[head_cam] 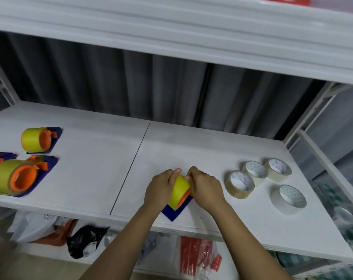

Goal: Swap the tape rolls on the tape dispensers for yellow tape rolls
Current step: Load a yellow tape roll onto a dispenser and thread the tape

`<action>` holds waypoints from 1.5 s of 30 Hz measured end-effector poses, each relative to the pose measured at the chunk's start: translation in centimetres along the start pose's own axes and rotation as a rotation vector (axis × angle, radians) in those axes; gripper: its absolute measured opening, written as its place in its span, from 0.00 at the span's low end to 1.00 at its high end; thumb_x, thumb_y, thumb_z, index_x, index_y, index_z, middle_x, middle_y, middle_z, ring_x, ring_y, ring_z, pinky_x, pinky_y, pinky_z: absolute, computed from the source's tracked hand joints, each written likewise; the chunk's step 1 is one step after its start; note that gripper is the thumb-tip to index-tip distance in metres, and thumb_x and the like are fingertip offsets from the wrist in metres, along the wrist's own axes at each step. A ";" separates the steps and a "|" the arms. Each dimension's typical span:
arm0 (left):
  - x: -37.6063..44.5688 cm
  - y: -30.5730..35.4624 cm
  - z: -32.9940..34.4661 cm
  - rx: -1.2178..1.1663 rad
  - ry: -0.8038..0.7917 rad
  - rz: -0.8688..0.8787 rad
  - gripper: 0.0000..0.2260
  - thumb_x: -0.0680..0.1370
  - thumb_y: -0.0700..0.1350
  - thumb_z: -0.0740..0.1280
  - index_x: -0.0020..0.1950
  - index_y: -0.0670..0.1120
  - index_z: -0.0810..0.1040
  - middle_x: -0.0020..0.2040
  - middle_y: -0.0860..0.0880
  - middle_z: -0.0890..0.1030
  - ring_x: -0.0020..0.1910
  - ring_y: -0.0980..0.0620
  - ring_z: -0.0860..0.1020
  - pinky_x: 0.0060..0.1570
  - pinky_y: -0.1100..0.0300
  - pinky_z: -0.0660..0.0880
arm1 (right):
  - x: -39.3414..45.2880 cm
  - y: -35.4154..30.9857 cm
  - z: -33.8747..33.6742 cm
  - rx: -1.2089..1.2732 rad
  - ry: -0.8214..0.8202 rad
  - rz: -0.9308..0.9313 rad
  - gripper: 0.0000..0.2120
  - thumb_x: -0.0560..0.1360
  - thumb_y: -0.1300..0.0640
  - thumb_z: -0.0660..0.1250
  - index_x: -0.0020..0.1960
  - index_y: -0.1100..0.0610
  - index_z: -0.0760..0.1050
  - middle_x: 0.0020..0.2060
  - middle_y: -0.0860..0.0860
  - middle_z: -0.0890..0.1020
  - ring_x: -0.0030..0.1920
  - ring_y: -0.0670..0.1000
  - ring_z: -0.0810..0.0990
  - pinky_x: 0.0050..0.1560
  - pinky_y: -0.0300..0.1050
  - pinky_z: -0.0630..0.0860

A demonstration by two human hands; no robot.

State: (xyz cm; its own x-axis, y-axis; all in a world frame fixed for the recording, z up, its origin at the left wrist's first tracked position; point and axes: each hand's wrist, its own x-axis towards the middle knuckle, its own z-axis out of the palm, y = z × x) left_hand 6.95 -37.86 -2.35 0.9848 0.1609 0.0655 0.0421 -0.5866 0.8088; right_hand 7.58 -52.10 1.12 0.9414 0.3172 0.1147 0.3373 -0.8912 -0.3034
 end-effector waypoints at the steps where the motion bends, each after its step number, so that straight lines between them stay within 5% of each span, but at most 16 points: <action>1: 0.0 -0.1 0.0 0.004 0.003 0.002 0.20 0.80 0.61 0.52 0.39 0.51 0.74 0.36 0.51 0.79 0.37 0.54 0.77 0.37 0.61 0.71 | 0.1 0.0 0.0 -0.018 0.002 -0.002 0.09 0.81 0.52 0.53 0.51 0.56 0.68 0.43 0.53 0.81 0.40 0.58 0.78 0.36 0.45 0.63; 10: 0.6 -1.0 -0.5 0.008 0.015 0.048 0.20 0.80 0.60 0.52 0.34 0.52 0.71 0.33 0.52 0.77 0.34 0.54 0.76 0.33 0.63 0.68 | 1.5 0.4 -0.2 0.221 -0.055 0.096 0.14 0.81 0.47 0.51 0.45 0.53 0.70 0.39 0.51 0.80 0.40 0.55 0.76 0.38 0.46 0.67; 13: 0.7 -1.3 -0.4 -0.003 -0.001 0.042 0.19 0.80 0.61 0.52 0.35 0.54 0.71 0.33 0.53 0.77 0.35 0.56 0.77 0.34 0.64 0.69 | 1.8 0.0 -0.2 0.112 -0.112 0.007 0.12 0.80 0.45 0.53 0.44 0.51 0.67 0.35 0.47 0.75 0.36 0.52 0.73 0.35 0.45 0.65; 19: 1.2 -1.3 -0.5 -0.003 -0.010 0.036 0.19 0.79 0.61 0.52 0.33 0.55 0.70 0.32 0.55 0.76 0.34 0.59 0.75 0.34 0.66 0.68 | 2.6 0.1 0.2 -0.018 -0.114 -0.112 0.08 0.80 0.52 0.53 0.47 0.55 0.65 0.44 0.52 0.78 0.36 0.52 0.71 0.36 0.45 0.64; 29: 1.4 -1.3 -0.8 0.205 -0.047 0.001 0.24 0.79 0.63 0.48 0.34 0.50 0.72 0.33 0.53 0.76 0.36 0.54 0.76 0.36 0.60 0.69 | 2.1 1.2 2.5 0.286 -0.030 0.100 0.09 0.81 0.50 0.55 0.44 0.52 0.68 0.35 0.46 0.76 0.36 0.50 0.74 0.35 0.43 0.65; 33: 1.1 -1.4 -1.0 0.352 -0.053 -0.025 0.23 0.79 0.63 0.48 0.41 0.48 0.73 0.42 0.48 0.79 0.42 0.49 0.77 0.40 0.57 0.70 | 1.6 1.3 3.3 0.309 -0.023 0.114 0.10 0.81 0.52 0.55 0.47 0.55 0.71 0.40 0.50 0.79 0.40 0.51 0.76 0.38 0.44 0.69; 38: 0.2 -0.8 -0.1 0.136 -0.220 0.034 0.21 0.77 0.63 0.57 0.56 0.48 0.71 0.51 0.49 0.77 0.48 0.51 0.76 0.43 0.59 0.71 | 1.3 1.3 3.6 0.324 -0.002 0.117 0.10 0.80 0.54 0.56 0.46 0.57 0.72 0.38 0.51 0.81 0.38 0.53 0.77 0.38 0.46 0.72; 45: 0.0 -0.2 0.1 0.119 -0.175 -0.010 0.21 0.74 0.66 0.58 0.48 0.49 0.69 0.40 0.53 0.75 0.41 0.52 0.76 0.36 0.60 0.70 | 1.3 1.9 4.4 0.488 0.122 0.288 0.09 0.80 0.58 0.58 0.41 0.56 0.71 0.36 0.49 0.78 0.37 0.50 0.75 0.32 0.38 0.65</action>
State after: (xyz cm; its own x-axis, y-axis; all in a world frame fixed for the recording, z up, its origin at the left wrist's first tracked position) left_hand 6.92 -37.83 -2.60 0.9980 0.0331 -0.0532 0.0616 -0.6771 0.7333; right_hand 9.48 -51.96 -3.43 0.9979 0.0187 0.0625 0.0588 -0.6740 -0.7364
